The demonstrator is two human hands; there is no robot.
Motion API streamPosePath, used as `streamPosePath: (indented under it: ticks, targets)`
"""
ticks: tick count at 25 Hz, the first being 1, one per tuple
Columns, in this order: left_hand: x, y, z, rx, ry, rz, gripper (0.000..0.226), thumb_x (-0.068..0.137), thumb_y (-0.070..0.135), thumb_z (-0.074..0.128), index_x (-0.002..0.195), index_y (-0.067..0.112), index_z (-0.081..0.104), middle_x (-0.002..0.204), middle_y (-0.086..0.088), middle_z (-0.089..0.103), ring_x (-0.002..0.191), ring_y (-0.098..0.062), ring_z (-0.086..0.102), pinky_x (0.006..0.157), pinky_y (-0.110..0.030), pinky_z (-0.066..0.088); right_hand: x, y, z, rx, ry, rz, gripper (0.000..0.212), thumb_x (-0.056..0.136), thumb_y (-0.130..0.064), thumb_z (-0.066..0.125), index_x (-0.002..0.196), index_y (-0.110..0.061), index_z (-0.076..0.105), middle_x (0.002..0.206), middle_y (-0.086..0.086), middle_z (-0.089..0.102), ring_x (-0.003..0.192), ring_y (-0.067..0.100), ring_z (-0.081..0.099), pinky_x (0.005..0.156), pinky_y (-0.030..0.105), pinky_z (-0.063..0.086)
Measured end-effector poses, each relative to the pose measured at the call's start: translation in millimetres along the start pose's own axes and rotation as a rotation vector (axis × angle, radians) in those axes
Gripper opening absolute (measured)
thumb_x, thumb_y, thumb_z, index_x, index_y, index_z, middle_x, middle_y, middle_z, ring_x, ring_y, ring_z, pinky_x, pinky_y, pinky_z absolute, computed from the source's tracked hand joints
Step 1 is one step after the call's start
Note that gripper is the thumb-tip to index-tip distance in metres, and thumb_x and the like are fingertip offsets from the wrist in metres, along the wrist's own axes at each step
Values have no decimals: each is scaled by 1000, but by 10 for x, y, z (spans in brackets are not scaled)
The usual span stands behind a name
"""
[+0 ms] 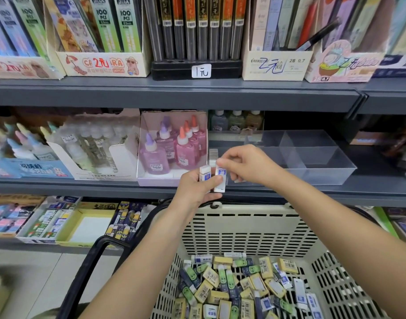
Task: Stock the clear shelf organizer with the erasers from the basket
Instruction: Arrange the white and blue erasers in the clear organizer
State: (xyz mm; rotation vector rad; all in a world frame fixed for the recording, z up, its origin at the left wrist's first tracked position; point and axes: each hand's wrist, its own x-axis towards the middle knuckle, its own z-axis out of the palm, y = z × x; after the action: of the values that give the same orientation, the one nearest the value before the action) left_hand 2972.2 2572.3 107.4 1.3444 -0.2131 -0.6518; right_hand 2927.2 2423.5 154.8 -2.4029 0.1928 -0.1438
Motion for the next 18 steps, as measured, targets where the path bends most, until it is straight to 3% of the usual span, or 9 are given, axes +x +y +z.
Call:
streamPosePath:
  ticks: [3,6,10,12,15,18]
  targets:
    - [-17,-3,59,-61,-30,36,6,88,10,61,89,14,66,81,-1,70,74,-10,66,60,-20,54,-37,-20,-50,183,-21,45,12,88,-31,61,80,-22,62,57,-3,66,49,5,60,54,18,51]
    - [-25,-2,22,-118,-55,38,11,92,20,55,94,15,65,82,0,72,74,-11,68,59,-19,53,-89,9,-146,336,-81,38,7,90,-18,59,84,-21,62,68,1,69,60,7,66,61,21,54]
    - [-57,-7,34,-36,-58,-1,6,89,13,61,92,16,64,77,-1,72,66,-9,68,52,-17,50,-152,71,-167,364,-99,43,23,89,-1,51,101,-18,61,87,6,72,73,7,69,73,23,57]
    - [-66,-5,58,-54,-44,33,8,87,7,62,90,15,62,75,-2,70,65,-10,68,53,-17,51,-169,92,-164,447,-63,96,21,90,-4,53,107,-13,61,84,2,73,75,8,70,70,21,57]
    - [-75,-7,67,-58,-41,56,10,86,6,62,91,14,62,75,-3,69,66,-11,67,56,-18,52,-169,103,-160,439,-55,136,10,90,-14,59,94,-11,67,74,-4,74,72,8,71,66,20,57]
    - [-43,4,48,-102,22,28,4,93,10,54,96,11,56,79,-6,69,65,-13,69,55,-21,53,-82,106,-198,420,39,161,10,89,-15,60,92,-10,67,81,6,74,68,8,70,62,19,56]
